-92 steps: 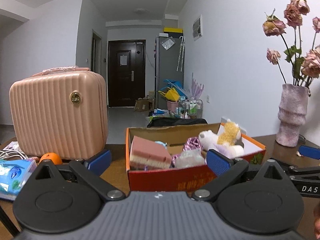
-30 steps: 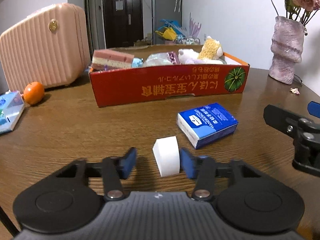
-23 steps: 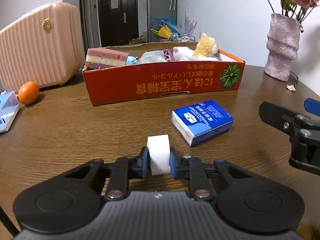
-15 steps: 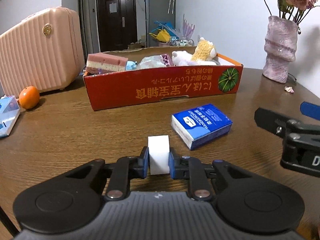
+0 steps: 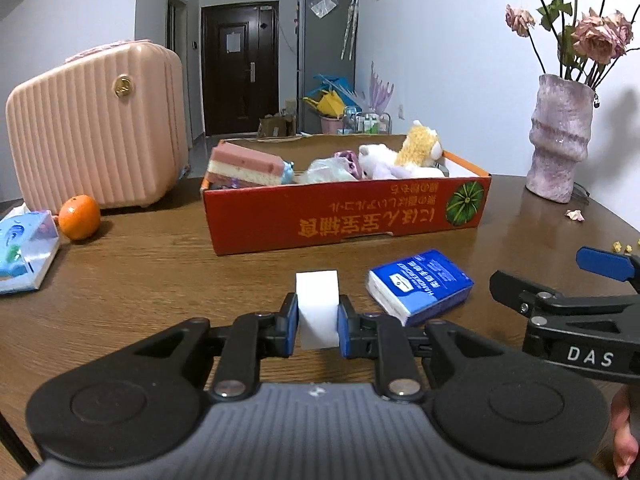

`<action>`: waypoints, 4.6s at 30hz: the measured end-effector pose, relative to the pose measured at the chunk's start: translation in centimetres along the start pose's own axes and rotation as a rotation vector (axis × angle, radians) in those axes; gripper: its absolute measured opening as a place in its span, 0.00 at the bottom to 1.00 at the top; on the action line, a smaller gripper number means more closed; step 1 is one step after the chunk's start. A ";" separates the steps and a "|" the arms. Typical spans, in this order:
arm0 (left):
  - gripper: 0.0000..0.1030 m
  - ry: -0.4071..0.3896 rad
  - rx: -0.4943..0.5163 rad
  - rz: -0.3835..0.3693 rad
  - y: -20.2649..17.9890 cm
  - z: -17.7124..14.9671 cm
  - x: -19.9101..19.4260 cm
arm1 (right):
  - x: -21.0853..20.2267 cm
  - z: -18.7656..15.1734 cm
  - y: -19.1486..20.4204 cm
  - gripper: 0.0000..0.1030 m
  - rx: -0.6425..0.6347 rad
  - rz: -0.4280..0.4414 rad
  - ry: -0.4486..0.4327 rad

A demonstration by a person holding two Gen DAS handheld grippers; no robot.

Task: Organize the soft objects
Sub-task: 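Grasp the white sponge block with the left tool while the right tool approaches the blue tissue box, then grasp the blue handkerchief box with the right tool and carry both items to the box, then open the right tool to drop the tissue box while the left tool releases the sponge into the box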

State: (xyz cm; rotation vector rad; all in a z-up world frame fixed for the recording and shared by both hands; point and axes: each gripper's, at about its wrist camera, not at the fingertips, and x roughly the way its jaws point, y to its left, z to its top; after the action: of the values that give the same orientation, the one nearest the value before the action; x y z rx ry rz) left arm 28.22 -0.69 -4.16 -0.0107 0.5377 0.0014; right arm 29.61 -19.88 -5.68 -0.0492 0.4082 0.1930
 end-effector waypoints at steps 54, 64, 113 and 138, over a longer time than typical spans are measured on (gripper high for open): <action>0.20 -0.031 -0.026 0.063 6.2 0.2 -0.8 | 7.6 1.8 4.9 0.71 0.005 0.064 0.208; 0.20 -0.074 -0.034 0.062 5.5 1.3 -0.8 | 5.1 3.5 3.7 0.71 0.054 0.059 0.034; 0.20 -0.238 -0.125 0.092 -0.1 12.8 14.9 | 17.3 8.8 0.7 0.71 -0.015 -0.055 -0.196; 0.59 -0.255 -0.155 0.166 0.4 12.7 15.7 | 19.0 9.2 0.0 0.89 -0.023 -0.063 -0.180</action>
State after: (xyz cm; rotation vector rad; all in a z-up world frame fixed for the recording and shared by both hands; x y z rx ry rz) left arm 48.17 -0.22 -1.31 -0.1155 0.2817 0.2044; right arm 50.32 -15.76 -4.78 -0.0665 0.2249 0.1391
